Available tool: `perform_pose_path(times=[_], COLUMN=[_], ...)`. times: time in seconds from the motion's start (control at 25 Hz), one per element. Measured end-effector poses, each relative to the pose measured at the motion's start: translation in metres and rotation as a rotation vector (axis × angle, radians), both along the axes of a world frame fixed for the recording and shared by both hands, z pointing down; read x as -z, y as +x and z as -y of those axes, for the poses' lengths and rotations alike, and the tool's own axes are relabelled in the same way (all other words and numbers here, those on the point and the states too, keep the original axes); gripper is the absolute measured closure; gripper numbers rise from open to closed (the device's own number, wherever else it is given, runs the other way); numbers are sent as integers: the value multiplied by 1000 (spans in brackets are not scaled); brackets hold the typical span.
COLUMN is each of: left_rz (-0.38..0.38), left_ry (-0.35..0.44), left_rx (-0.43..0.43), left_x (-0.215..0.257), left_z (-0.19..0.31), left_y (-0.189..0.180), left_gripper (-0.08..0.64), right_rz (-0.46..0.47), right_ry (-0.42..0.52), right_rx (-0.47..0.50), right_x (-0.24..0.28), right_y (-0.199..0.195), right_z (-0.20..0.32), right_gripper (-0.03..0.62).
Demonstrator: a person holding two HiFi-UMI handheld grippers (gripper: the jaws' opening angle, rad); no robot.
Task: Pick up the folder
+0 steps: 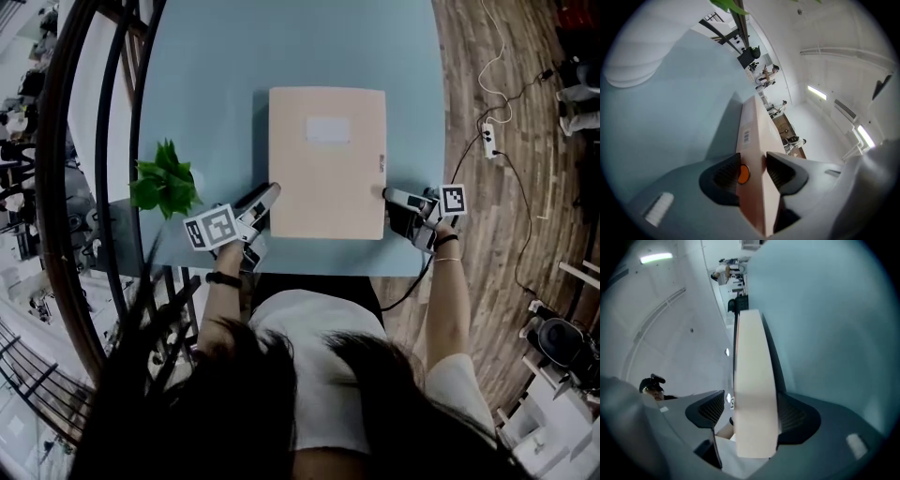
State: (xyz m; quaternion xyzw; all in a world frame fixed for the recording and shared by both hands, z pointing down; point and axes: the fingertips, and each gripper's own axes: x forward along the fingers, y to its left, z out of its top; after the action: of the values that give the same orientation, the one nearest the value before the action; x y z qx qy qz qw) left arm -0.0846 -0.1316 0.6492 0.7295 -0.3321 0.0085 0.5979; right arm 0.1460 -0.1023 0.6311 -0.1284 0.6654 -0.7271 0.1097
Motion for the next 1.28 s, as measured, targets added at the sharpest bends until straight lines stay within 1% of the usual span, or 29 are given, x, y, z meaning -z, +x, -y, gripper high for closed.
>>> perform_pose_path(times=[0.08, 0.12, 0.16, 0.24, 0.44, 0.52, 0.64, 0.8, 0.96, 1.28], left_rz=[-8, -10, -10, -13, -27, -30, -25, -9, -10, -13], left_ry=[-3, -2, 0, 3, -1, 0, 6, 19, 22, 46], left_rx=[-5, -5, 0, 15, 22, 25, 24, 37, 37, 61], left_x=[0, 0, 1, 2, 2, 2, 2, 3, 2, 3], left_z=[0, 0, 1, 2, 2, 1, 1, 3, 2, 4], left_y=[1, 2, 2, -1, -2, -2, -4, -4, -4, -5], left_gripper=[334, 334, 334, 333, 333, 333, 331, 331, 331, 328], right_rz=[1, -7, -9, 4, 4, -15, -58, -85, -113, -125], right_ry=[30, 40, 43, 40, 48, 49, 50, 47, 62, 64], right_rx=[134, 188, 215, 207, 193, 195, 194, 182, 165, 155], right_x=[0, 0, 2, 7, 8, 5, -1, -3, -3, 0], right_y=[-34, -52, -66, -77, -77, -75, -74, -72, -72, -73], right_z=[-7, -9, -8, -2, 0, -1, -1, 0, 0, -1], right_gripper=[255, 255, 255, 253, 253, 253, 287, 290, 297, 310])
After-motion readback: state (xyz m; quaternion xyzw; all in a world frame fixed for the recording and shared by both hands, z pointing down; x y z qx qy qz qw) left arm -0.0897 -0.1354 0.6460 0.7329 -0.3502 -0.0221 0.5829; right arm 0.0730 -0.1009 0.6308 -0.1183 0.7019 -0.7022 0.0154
